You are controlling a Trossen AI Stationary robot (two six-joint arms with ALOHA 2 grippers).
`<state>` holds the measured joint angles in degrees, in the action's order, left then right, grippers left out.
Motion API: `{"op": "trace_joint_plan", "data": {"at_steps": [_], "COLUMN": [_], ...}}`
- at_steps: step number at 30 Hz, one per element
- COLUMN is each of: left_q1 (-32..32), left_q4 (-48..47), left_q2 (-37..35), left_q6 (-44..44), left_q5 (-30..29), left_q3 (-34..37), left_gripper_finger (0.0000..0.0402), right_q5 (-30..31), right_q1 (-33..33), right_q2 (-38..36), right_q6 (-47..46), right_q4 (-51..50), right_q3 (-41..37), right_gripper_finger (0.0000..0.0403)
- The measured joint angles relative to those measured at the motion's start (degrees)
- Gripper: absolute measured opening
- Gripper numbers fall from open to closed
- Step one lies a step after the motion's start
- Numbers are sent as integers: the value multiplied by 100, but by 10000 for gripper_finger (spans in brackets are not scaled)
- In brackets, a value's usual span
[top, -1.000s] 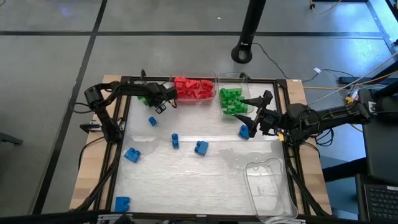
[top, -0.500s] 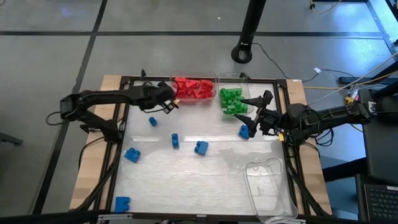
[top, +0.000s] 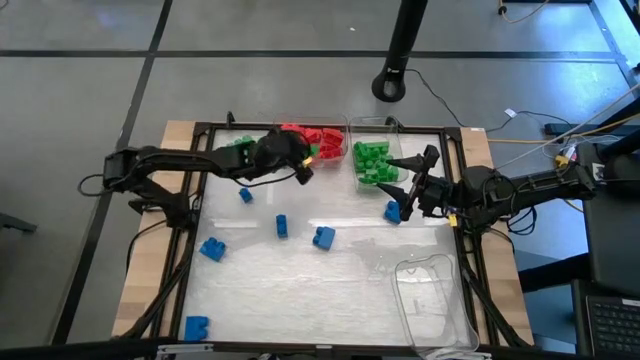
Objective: Sort blocks
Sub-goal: Put the green game piece into the top right transparent bin
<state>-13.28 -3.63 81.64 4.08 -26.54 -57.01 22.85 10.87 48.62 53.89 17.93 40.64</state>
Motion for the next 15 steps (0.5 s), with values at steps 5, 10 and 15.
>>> {"op": "trace_joint_plan", "data": {"at_steps": [5,10,15], "left_q1": [-72,-107,-96], "left_q4": [1330,1582,1589], "left_q2": [515,1276,2120], "left_q6": [-145,-229,-466], "left_q5": [772,1000,1190], "left_q3": [-22,-657,-1547], "left_gripper_finger": [2,1,1], "right_q5": [0,0,0], "right_q1": [-1,-1,0], "right_q2": [0,0,0], "right_q6": [51,58,61], "right_q4": [23,31,18], "right_q3": [0,0,0], "right_gripper_finger": [289,289,289]}}
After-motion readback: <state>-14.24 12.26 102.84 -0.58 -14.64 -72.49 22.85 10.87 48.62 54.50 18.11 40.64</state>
